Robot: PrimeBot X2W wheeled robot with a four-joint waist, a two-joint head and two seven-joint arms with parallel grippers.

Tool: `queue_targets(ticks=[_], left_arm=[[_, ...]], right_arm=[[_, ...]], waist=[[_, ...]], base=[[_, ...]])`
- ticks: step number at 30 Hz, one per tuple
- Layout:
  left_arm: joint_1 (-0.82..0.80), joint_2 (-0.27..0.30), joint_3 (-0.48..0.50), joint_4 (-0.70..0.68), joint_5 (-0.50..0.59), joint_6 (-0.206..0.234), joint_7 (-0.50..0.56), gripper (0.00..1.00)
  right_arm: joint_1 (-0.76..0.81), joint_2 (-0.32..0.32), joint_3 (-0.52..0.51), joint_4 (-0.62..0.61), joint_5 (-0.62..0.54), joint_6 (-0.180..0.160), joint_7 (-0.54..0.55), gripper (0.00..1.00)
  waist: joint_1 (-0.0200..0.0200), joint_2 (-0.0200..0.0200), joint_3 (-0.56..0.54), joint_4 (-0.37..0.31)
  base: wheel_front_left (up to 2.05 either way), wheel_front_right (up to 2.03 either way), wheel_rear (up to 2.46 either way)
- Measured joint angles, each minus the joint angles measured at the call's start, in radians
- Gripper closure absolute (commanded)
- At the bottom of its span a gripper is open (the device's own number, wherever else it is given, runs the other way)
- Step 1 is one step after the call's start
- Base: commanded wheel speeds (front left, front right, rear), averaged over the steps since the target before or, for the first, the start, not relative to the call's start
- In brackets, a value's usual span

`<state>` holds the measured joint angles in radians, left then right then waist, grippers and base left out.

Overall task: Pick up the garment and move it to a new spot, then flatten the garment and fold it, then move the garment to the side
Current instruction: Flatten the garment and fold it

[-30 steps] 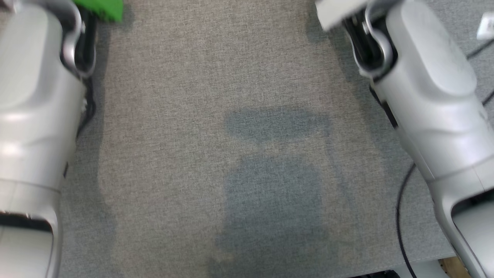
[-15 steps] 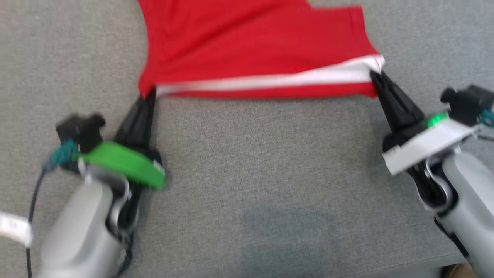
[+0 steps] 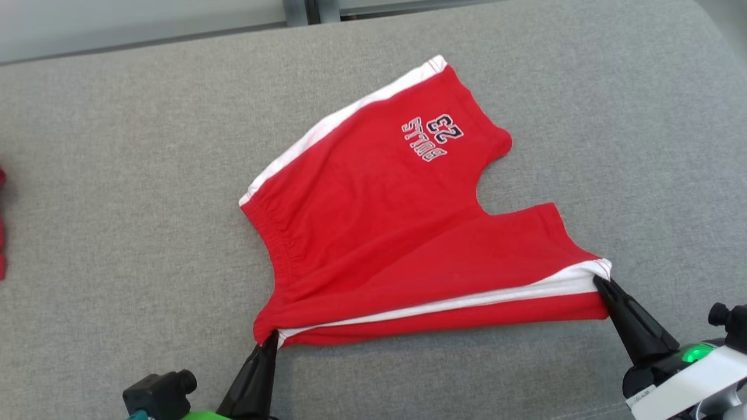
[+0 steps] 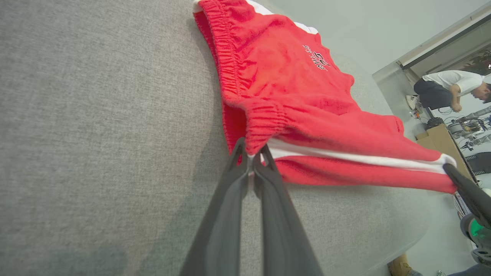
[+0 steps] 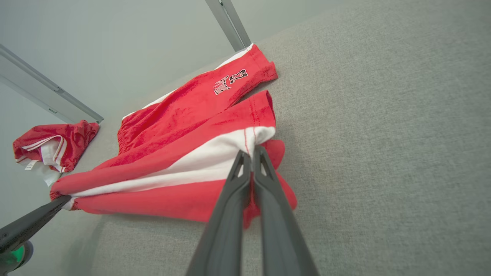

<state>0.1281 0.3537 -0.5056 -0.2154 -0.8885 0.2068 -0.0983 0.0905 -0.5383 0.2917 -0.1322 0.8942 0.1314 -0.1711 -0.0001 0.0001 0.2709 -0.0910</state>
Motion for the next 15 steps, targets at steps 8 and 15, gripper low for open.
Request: queue_targets(ticks=[8, 15], left_arm=[[-0.074, 0.045, -0.019, -0.098, 0.038, 0.063, 0.121, 1.0], [-0.318, 0.013, -0.028, -0.073, 0.054, 0.085, 0.248, 1.0]], right_arm=[[-0.14, 0.062, -0.024, -0.05, 0.007, -0.001, 0.115, 1.0], [-0.455, 0.104, -0.003, 0.119, 0.018, -0.001, 0.219, 1.0]], waist=[[0.0, 0.0, -0.004, -0.008], [0.0, 0.0, 0.078, 0.005]], base=[[0.0, 0.0, 0.0], [0.0, 0.0, 0.0]])
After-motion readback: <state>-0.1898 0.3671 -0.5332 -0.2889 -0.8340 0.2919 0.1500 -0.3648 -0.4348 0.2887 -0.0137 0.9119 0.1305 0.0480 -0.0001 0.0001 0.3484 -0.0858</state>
